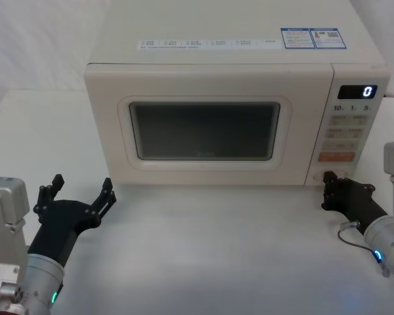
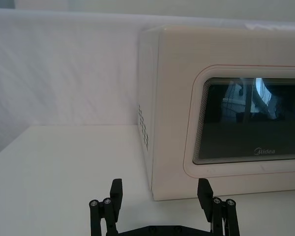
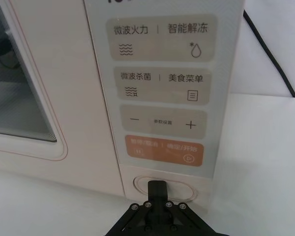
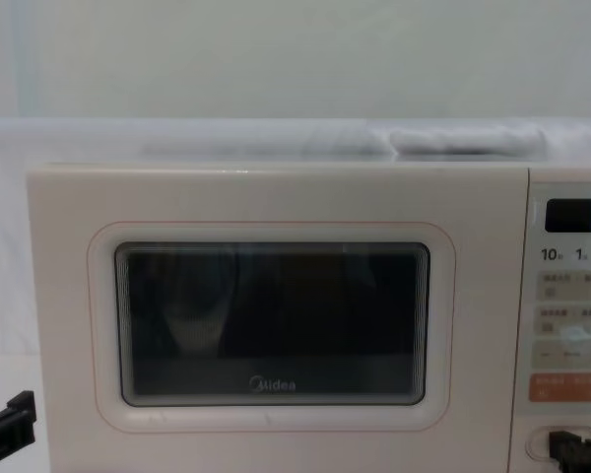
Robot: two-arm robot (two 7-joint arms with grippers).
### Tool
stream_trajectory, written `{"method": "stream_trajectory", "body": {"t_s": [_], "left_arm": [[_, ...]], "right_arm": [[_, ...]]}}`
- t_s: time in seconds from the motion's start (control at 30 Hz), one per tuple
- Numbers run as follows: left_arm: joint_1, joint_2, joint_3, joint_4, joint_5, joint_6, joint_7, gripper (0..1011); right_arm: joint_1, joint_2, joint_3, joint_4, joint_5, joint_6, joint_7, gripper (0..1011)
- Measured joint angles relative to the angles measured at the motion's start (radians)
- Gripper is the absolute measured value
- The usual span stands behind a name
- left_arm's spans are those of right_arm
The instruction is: Press the button to open the microwave door with one hand; close the microwave door with the other hand.
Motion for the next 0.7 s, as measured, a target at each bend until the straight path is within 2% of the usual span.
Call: {"method": "stream_trajectory", "body": {"t_s": [0.7], "left_arm": [[0.0, 0.0, 0.0, 0.0, 0.0, 0.0, 0.0, 1001]], "right_arm": [[0.015, -0.017, 0.003, 0.023, -0.016, -0.008, -0.01, 0]]}}
